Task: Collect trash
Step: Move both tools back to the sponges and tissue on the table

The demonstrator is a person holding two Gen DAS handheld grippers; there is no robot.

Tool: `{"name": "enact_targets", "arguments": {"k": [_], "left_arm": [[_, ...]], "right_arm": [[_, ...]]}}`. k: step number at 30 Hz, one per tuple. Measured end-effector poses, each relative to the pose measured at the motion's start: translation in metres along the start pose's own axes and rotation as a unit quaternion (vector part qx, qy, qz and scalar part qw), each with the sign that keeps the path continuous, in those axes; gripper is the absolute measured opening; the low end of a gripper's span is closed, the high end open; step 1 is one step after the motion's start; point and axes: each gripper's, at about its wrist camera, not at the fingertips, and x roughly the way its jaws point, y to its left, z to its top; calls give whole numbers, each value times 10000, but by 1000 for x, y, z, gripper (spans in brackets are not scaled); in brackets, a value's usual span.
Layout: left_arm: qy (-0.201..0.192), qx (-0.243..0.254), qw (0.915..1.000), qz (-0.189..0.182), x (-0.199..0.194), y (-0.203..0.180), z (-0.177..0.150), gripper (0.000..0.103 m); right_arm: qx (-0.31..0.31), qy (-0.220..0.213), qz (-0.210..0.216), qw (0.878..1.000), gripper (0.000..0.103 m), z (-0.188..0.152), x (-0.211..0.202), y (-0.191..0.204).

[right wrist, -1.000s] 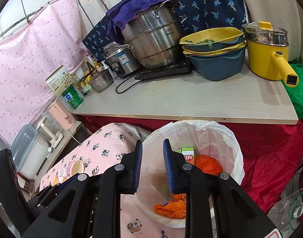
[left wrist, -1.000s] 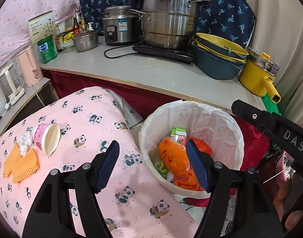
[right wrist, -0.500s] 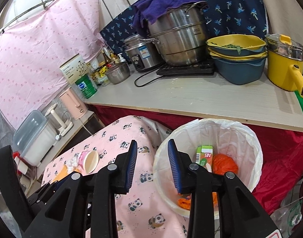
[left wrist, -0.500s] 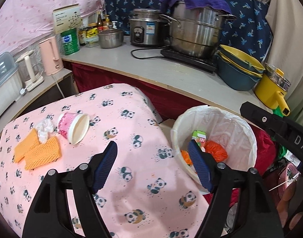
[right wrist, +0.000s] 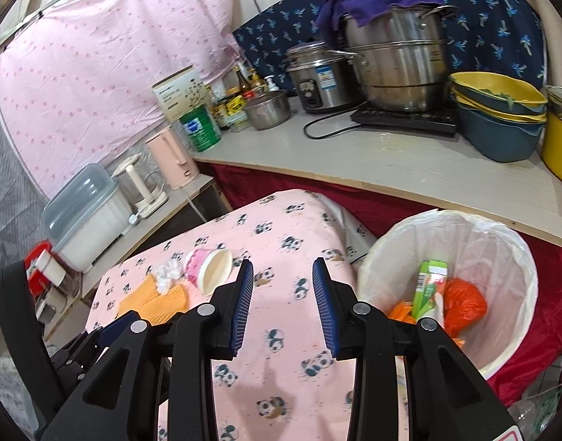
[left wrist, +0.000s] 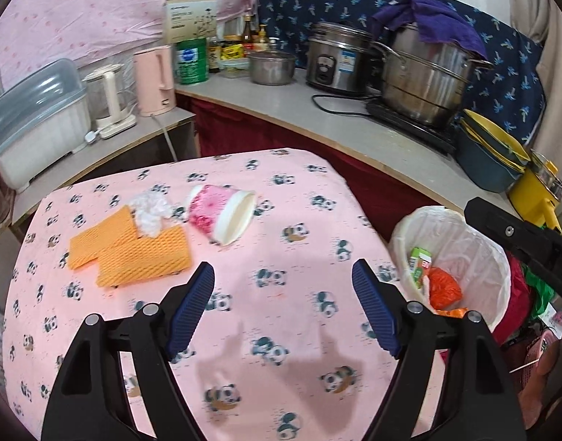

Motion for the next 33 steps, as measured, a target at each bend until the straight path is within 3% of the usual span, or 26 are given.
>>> {"name": "enact_targets", "arguments": {"k": [19,33], "left_arm": [[36,-934,9924,806,-14,137,-23,77],[233,-1461,9816,1204,10,221,-28,78]], "right_arm": [[-798,658,597,9928,39,-36,57,114],[-1135,1188,879,9825,39,-50,130,176]]}}
